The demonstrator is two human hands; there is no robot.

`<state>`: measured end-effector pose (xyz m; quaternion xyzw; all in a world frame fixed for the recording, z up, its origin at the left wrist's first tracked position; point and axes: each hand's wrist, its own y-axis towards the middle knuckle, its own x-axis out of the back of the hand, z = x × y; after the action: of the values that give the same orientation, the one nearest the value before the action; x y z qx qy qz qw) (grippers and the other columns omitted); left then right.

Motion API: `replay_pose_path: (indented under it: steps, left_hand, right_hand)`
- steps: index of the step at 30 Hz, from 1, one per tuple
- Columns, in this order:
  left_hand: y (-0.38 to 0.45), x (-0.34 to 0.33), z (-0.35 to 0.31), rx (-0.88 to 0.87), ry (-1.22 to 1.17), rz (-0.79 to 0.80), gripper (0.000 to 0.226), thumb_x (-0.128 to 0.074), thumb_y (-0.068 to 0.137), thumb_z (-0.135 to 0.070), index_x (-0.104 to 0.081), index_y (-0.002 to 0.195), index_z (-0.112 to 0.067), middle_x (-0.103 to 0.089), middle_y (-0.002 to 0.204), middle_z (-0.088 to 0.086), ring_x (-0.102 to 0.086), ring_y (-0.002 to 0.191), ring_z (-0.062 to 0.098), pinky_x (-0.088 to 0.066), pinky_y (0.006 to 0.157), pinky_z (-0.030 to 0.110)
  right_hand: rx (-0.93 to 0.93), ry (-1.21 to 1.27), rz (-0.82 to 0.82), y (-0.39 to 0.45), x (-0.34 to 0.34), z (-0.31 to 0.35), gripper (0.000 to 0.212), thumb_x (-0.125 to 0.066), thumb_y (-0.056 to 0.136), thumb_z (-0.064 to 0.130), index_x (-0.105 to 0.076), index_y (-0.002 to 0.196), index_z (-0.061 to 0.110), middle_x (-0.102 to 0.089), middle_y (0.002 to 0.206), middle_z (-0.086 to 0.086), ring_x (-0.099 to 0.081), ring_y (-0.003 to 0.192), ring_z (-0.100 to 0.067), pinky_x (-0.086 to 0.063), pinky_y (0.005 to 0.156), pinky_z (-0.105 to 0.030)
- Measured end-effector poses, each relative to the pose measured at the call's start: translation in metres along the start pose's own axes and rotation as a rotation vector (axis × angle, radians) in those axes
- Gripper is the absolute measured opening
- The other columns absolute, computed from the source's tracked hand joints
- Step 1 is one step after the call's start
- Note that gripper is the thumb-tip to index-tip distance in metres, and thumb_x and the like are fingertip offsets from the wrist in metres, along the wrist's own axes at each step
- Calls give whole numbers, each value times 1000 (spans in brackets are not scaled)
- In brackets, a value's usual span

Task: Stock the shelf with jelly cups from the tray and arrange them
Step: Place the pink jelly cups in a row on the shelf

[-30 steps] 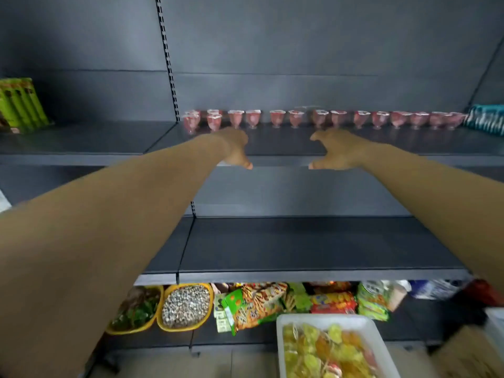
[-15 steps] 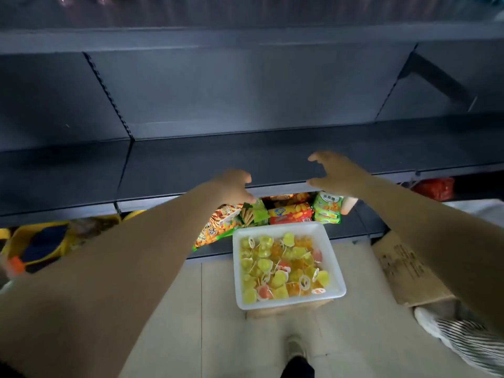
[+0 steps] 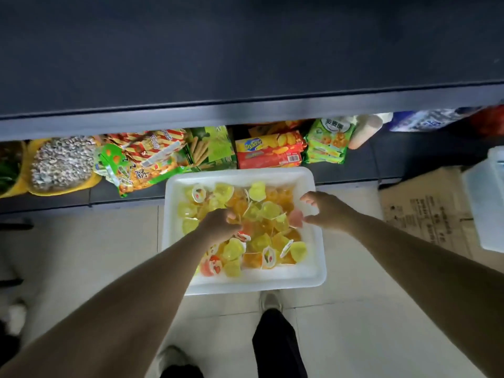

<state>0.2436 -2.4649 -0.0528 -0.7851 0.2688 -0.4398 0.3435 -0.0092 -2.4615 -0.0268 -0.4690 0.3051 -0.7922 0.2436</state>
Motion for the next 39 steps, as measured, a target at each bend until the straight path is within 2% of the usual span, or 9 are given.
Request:
replay_pose_path:
  steps: [7, 10, 13, 15, 22, 27, 33, 36, 39]
  left_hand:
    - [97, -59, 4, 33, 92, -60, 47, -66, 86, -33, -58, 123, -5, -60, 125, 13, -54, 118, 25, -43, 98, 32]
    - [116, -70, 7, 78, 188, -51, 47, -68, 82, -36, -61, 115, -4, -62, 118, 12, -56, 112, 26, -45, 89, 33]
    - [126, -78, 8, 104, 237, -18, 48, -72, 78, -39, -62, 110, -6, -62, 112, 10, -57, 106, 25, -44, 80, 30]
    - [129, -82, 7, 110, 248, 25, 52, -74, 76, -40, -60, 113, -6, -62, 112, 10, -57, 106, 25, -43, 77, 29]
    - [134, -85, 5, 99, 313, 154, 66, -79, 71, -39, -55, 124, -7, -60, 119, 11, -56, 109, 26, -45, 82, 31]
    - [133, -77, 6, 63, 297, 209, 64, -83, 68, -32, -58, 121, -8, -62, 116, 9, -59, 104, 25, -47, 79, 28]
    - [122, -70, 13, 0, 198, 185, 66, -82, 69, -30, -55, 126, -11, -60, 120, 8, -57, 107, 25, -45, 77, 25]
    - [113, -68, 21, -26, 106, 157, 64, -81, 70, -27, -54, 127, -13, -58, 122, 6, -55, 109, 23, -44, 81, 25]
    - [104, -64, 26, -35, -14, 105, 65, -81, 71, -26, -54, 129, -13, -59, 124, 8, -56, 110, 23, -45, 85, 26]
  right_hand:
    - [71, -79, 195, 93, -41, -45, 57, -62, 89, 17, -40, 141, 12, -46, 141, -8, -46, 125, -22, -36, 92, -24]
    - [117, -161, 239, 116, -55, -42, 57, -57, 86, 3, -42, 140, 13, -46, 139, -7, -47, 122, -23, -39, 87, -24]
    - [135, -325, 319, 133, -56, -37, 37, -63, 71, -6, -58, 104, 10, -57, 101, -3, -54, 90, -20, -43, 60, -23]
    - [136, -422, 362, 139, -53, -34, 27, -69, 65, -3, -56, 83, 13, -57, 88, -4, -57, 80, -20, -44, 54, -22]
    - [191, -631, 406, 147, -59, -32, 25, -71, 81, 19, -53, 98, 14, -54, 88, 0, -53, 79, -17, -40, 65, -23]
    - [189, -638, 399, 149, -68, -34, 29, -72, 81, 20, -61, 105, 10, -63, 98, -5, -62, 88, -20, -53, 80, -28]
    - [179, -669, 456, 143, -58, -31, 45, -81, 73, 21, -61, 111, 9, -61, 95, -3, -62, 89, -20, -49, 74, -24]
    - [178, -623, 484, 135, -53, -30, 45, -82, 72, 26, -65, 111, 11, -64, 97, 0, -61, 89, -18, -42, 59, -18]
    - [164, -513, 497, 129, -49, -33, 47, -82, 72, 31, -66, 113, 14, -65, 105, 0, -60, 95, -18, -41, 63, -19]
